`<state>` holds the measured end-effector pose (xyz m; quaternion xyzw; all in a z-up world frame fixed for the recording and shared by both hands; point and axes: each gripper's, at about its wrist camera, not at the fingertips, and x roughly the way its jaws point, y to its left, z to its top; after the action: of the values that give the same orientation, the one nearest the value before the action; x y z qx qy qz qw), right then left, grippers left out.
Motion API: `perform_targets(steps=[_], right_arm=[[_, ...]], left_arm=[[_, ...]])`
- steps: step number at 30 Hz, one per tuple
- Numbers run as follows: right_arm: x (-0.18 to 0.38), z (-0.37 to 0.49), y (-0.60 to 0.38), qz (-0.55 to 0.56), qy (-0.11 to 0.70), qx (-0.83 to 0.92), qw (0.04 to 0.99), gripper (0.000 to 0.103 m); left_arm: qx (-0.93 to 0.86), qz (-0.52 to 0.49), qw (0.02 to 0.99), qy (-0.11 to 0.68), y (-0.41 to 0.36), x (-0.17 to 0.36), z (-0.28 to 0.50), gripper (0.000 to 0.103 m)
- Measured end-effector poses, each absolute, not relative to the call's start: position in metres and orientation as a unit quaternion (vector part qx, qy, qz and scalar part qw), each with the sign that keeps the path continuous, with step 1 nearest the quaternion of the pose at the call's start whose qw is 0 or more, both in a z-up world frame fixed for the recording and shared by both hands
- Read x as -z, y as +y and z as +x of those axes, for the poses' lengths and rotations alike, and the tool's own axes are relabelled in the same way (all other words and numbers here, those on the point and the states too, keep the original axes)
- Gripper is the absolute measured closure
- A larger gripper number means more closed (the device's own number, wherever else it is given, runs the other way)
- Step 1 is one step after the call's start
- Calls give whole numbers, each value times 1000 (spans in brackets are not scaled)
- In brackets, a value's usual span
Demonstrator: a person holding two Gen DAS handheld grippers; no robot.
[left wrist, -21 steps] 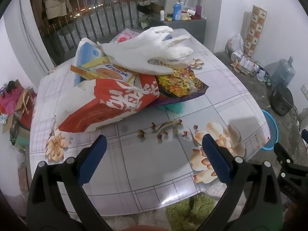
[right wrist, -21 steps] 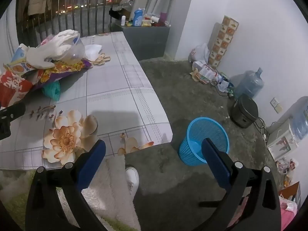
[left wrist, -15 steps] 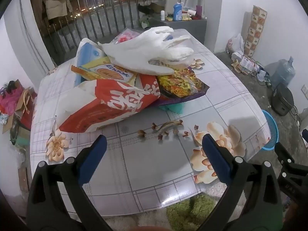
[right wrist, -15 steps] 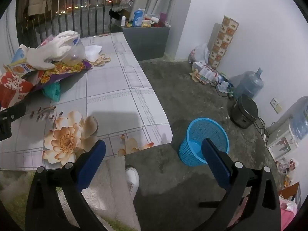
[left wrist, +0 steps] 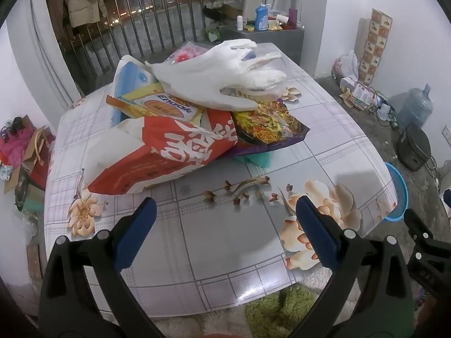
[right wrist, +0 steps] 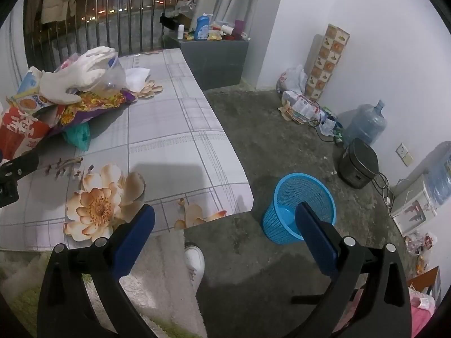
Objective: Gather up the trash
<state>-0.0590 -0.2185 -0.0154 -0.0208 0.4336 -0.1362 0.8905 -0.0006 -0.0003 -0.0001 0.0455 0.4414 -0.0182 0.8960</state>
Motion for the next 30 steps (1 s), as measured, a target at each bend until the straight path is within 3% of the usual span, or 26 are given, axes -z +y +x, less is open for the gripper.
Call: perform_targets(steps=[30], right_arm=[[16, -57, -217, -19, 433, 135, 891, 6]], left_arm=[[17, 46, 897, 439, 7, -5, 6, 8]])
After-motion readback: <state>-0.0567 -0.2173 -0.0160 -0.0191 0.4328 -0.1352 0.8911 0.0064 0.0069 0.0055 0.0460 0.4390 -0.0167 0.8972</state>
